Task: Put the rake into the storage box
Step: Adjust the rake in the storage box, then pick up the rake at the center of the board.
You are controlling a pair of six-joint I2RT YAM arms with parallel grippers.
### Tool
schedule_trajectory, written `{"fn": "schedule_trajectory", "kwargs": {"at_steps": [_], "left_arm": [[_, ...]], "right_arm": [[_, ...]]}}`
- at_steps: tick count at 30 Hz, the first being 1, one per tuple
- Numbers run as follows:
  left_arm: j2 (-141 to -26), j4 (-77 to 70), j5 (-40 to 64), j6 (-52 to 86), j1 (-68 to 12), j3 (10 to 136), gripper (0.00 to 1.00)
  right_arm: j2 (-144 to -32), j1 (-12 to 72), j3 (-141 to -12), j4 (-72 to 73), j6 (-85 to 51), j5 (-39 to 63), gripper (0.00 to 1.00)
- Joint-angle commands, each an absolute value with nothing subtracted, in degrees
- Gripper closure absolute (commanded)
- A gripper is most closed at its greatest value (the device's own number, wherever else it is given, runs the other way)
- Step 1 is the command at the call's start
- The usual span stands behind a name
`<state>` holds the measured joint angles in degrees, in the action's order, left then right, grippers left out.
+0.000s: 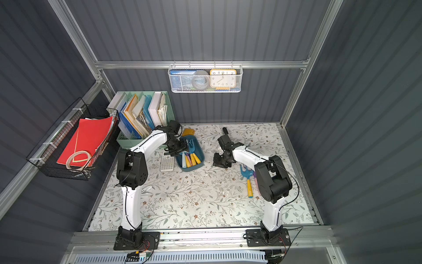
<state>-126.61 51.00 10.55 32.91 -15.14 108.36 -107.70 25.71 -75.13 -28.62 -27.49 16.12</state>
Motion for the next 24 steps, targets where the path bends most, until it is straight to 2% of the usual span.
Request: {"fn": "schedule_trajectory", "kwargs": {"at_steps": [1,5,10,15,22,24], "left_arm": [[-123.46,51.54,6.68,32.7,-14.85,107.71,0.27],[-120.24,49.74,5.49,32.69,-14.84,106.18,0.32],[-119.18,47.51,3.85,32.62,-14.85,105.8,0.3],[-119.09,48.53,1.18,31.29,-14.85,105.33,0.29],[-119.1,47.01,2.45,31.15,-14.85,105.26,0.27],[-119.26,46.8,2.87,31.25,-14.85,105.21,0.27]], "right_arm": [[-104.98,25.64,-75.09,-30.06,-28.02,10.98,0.64],[-101.66,25.24,-73.22,-32.14,-31.65,0.19,0.59],[-96.28,23.66,-66.29,-33.85,-41.94,-12.83,0.51],[-94.53,23.46,-61.33,-38.79,-46.52,-15.78,0.49],[-93.62,23.47,-58.49,-44.1,-47.44,-17.96,0.46],[-92.2,23.31,-58.11,-44.3,-47.52,-18.68,0.39]]}}
